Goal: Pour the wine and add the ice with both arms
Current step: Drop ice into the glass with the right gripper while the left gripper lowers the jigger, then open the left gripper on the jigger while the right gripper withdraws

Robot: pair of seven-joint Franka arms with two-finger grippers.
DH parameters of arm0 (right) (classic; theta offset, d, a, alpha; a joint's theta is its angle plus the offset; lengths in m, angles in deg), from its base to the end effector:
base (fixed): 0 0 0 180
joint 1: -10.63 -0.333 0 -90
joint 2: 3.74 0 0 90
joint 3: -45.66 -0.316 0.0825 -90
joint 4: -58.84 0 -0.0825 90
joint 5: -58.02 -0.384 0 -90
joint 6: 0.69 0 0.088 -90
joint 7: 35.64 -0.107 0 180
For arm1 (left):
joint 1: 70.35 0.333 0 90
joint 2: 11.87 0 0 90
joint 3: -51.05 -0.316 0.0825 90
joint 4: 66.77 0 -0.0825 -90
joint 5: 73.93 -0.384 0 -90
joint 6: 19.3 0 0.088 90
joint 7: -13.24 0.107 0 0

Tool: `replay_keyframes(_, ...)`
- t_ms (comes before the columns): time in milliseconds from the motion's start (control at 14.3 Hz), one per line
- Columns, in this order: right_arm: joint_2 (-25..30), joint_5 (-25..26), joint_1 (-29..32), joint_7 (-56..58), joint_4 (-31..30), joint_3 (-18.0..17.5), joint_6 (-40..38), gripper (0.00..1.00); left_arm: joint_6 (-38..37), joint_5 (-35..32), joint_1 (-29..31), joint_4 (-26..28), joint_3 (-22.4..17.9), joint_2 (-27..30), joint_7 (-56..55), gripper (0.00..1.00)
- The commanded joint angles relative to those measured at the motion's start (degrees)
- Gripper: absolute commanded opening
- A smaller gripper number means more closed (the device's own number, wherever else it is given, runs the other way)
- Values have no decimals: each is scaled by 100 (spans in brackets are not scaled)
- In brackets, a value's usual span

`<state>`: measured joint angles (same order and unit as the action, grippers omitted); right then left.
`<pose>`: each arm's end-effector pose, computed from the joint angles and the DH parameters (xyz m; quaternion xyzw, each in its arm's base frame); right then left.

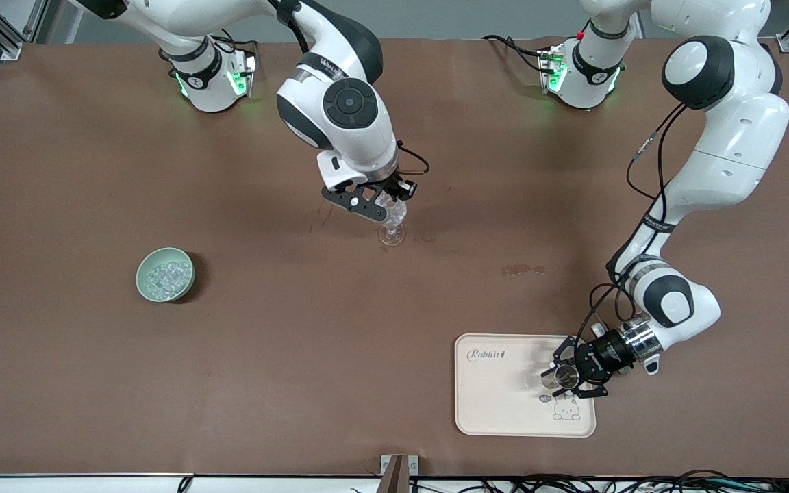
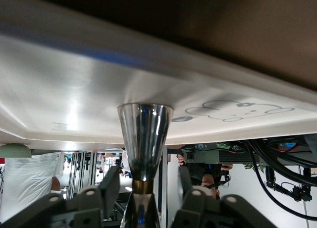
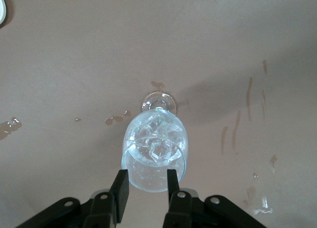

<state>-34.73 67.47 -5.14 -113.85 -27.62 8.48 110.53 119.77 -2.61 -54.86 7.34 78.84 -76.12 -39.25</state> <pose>0.4763 0.4928 0.4003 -0.9715 0.2228 0.0738 0.0343 0.7450 -0.0689 0.1194 0.4319 0.7032 -0.2977 0.4800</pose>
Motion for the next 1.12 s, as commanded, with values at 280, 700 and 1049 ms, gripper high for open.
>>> replay_keyframes(280, 128, 171, 223, -36, 567, -79, -643, 93, -29, -109, 50, 86, 7, 342, 2, 100)
replay_keyframes(700, 1471, 688, 1013, 533, 665, 105, -1654, 100, -38, -1487, 286, 927, -2, 1184, -438, 100)
replay_keyframes(1049, 2264, 612, 1032, 2859, 665, 1685, -2217, 100, -379, -2164, 428, 1826, -2, 2309, -456, 100)
